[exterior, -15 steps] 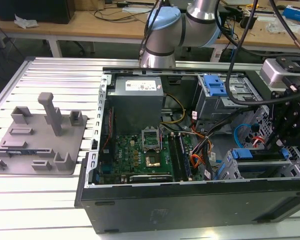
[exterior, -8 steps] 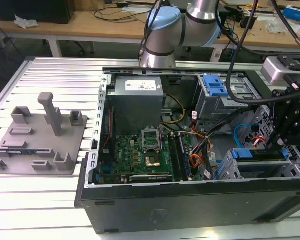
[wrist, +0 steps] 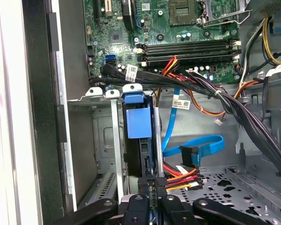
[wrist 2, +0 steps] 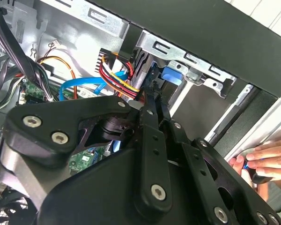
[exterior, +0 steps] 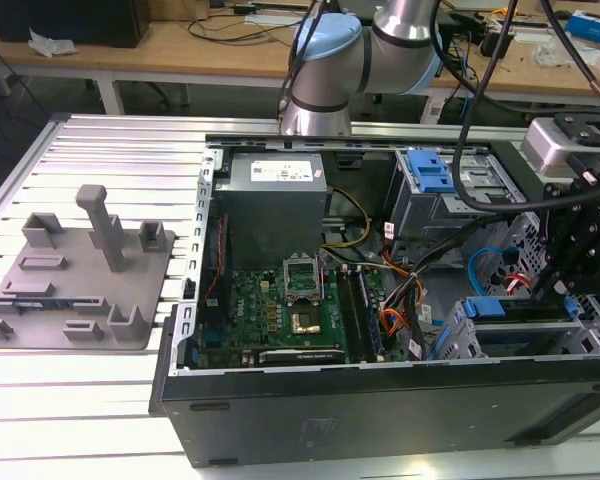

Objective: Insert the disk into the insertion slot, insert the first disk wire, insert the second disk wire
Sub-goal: 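Insert the first disk wire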

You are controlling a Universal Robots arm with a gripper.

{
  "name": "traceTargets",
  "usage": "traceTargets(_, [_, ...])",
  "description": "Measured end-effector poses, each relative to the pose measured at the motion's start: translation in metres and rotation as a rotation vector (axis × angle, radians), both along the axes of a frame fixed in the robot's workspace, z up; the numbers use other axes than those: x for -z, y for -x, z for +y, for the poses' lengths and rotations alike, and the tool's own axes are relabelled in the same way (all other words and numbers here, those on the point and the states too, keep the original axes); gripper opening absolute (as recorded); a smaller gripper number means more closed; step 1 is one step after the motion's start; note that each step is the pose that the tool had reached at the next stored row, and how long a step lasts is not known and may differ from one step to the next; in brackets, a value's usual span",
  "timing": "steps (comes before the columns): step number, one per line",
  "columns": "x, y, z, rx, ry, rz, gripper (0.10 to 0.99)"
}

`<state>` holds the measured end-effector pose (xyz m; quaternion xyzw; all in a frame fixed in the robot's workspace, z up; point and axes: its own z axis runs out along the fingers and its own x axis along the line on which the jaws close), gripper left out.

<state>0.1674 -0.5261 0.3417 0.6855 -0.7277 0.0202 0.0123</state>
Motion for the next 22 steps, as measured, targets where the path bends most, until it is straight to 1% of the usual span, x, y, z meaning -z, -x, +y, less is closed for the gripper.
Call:
traceTargets(5, [0.0006, 0.0, -0.0001, 0.0, 0.0, 0.0, 0.165])
traceTargets(11, [0.0007, 0.0, -0.0031, 0.0, 0.0, 0.0, 0.165])
traceTargets(14, [0.0007, 0.0, -0.0036, 0.0, 0.0, 0.0, 0.165])
traceTargets(15, [-0.0003, 0.0, -0.0037, 0.0, -0.001, 0.0001, 0.165])
traceTargets(17, [-0.011, 0.0001, -0.0032, 0.0, -0.001, 0.0, 0.165])
traceTargets(18, [-0.0136, 0.0001, -0.003, 0.0, 0.0, 0.0, 0.165])
traceTargets(21, [-0.0139, 0.0, -0.0019, 0.0, 0.0, 0.0, 0.165])
traceTargets(22, [-0.0136, 0.0, 0.0003, 0.0, 0.0, -0.0002, 0.165])
